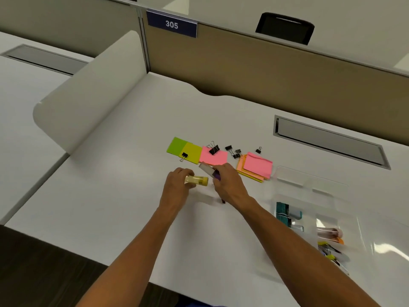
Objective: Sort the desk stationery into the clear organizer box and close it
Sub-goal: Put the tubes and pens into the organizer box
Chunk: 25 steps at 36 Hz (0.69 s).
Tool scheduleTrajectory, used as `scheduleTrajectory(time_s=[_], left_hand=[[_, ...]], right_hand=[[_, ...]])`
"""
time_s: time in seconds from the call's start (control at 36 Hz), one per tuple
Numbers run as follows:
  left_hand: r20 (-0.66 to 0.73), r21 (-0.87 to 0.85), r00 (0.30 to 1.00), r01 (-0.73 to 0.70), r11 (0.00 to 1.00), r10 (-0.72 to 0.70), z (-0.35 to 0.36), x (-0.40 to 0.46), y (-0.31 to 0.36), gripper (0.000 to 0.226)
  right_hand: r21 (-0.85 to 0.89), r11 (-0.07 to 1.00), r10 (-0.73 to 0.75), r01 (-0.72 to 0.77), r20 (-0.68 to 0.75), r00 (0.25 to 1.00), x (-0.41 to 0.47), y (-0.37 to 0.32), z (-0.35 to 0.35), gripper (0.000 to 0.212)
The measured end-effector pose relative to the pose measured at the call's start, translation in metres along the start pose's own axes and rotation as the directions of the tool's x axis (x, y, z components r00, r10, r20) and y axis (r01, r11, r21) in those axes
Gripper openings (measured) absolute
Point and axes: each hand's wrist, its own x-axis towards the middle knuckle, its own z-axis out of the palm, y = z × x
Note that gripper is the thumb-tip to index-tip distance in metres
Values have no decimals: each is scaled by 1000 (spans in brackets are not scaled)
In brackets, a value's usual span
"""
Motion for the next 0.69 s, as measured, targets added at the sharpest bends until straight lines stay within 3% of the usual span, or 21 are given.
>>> scheduleTrajectory(time_s=[0.22,0.5,0.69], left_hand=[[-37,-60,996,-88,994,86,24,-31,64,30],[63,-54,981,-181,982,185,64,-50,141,31],[121,-72,947,-290,954,297,95,-62,187,29]], right_hand=[[84,996,0,7,-88,996,-40,47,-58,32],[167,984,106,-62,-269,957,-103,123,-129,38],[220,963,223,-156,-320,921,-146,175,-159,36]])
